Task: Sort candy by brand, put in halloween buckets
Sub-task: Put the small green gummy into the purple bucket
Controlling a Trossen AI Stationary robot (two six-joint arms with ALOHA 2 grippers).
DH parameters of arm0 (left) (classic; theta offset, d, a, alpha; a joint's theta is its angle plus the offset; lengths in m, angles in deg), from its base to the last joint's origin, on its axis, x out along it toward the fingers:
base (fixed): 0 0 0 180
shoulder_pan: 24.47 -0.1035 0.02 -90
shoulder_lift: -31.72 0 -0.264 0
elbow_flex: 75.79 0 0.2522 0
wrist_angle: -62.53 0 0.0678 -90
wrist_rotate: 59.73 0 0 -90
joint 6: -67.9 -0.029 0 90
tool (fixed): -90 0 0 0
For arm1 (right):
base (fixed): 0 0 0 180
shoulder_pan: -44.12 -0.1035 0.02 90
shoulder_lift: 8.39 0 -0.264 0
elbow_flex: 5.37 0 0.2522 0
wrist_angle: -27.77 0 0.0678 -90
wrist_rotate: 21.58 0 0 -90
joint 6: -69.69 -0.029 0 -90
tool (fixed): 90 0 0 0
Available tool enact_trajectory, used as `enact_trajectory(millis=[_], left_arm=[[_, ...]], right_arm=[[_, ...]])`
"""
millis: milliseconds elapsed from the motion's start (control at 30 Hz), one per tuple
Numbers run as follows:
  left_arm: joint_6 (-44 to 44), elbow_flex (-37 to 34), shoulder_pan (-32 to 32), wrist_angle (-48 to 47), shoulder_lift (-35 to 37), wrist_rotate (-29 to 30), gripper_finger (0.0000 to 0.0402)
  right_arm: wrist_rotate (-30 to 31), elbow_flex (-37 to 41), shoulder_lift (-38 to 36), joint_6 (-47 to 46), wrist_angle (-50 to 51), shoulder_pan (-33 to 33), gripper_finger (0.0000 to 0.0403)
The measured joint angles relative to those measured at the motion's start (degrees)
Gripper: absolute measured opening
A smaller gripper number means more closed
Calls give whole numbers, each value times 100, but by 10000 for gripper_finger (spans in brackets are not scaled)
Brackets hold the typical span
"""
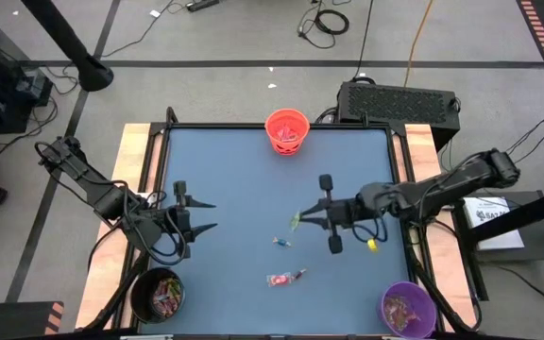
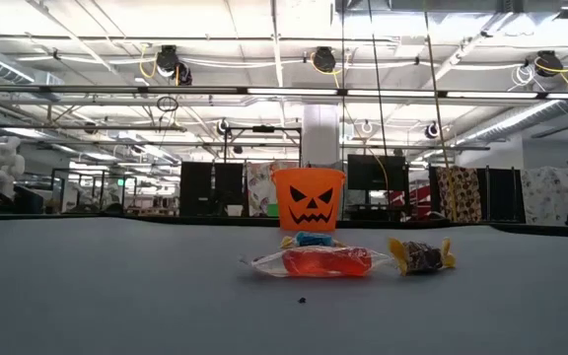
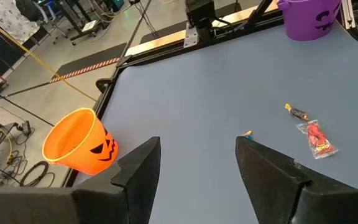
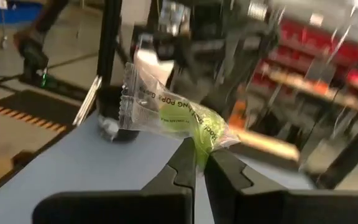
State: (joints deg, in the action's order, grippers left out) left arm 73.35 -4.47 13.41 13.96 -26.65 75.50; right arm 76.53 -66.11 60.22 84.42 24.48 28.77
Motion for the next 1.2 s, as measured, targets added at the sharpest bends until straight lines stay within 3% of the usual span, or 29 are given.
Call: enact_trajectory(millis=[267, 733, 833, 1000, 1200], left_arm=[[0, 0, 0, -2, 0, 2, 216], [-28, 0, 0, -4, 0, 0, 216], [-29, 0, 0, -15, 0, 2, 216], [-28, 0, 0, -22, 0, 0, 216], [-33, 0, -1, -41, 0, 2, 216]], right_arm=[[-74, 2, -25, 240, -853, 141, 16], [-55, 4, -21, -100, -611, 141, 16], [188, 4, -49, -213, -574, 131, 16], [711, -116, -212, 313, 453, 7, 16], [706, -136, -322, 1417, 1388, -185, 16]])
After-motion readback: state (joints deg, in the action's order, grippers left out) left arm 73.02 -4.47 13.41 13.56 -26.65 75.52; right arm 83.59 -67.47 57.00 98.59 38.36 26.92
